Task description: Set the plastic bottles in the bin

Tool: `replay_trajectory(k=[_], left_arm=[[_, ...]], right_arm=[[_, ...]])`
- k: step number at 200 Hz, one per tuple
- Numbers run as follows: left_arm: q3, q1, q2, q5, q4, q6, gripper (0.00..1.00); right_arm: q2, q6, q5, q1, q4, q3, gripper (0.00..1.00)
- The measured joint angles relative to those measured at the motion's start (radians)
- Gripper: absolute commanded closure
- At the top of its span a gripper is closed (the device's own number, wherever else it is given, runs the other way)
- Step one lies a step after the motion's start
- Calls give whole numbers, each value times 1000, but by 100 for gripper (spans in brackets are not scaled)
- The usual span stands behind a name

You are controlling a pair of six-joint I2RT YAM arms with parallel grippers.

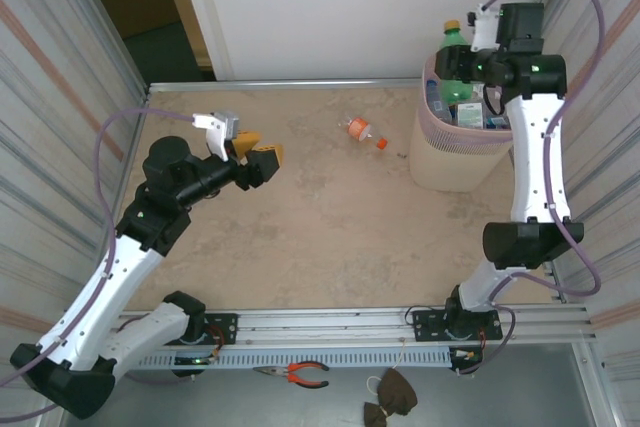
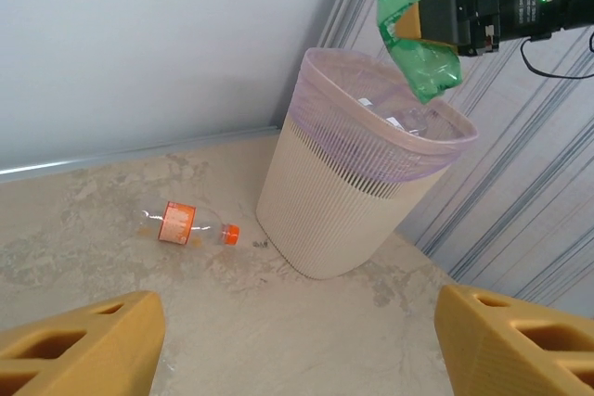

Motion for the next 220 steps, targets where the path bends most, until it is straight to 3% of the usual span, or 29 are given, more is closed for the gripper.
replay_trajectory(k=[43, 125, 154, 186, 220], left_arm=[[0, 8, 15, 15, 6, -6, 23], [0, 8, 17, 16, 6, -7, 24], [0, 8, 17, 15, 6, -7, 23], [0, 8, 17, 16, 6, -12, 24], [0, 12, 17, 16, 6, -18, 23]], right_arm=[[1, 62, -74, -77, 45, -119, 41], [53, 198, -193, -84, 165, -226, 39], [86, 237, -240, -84, 189, -226, 34], [129, 258, -235, -84, 174, -226, 17], [133, 257, -208, -80, 159, -197, 16]])
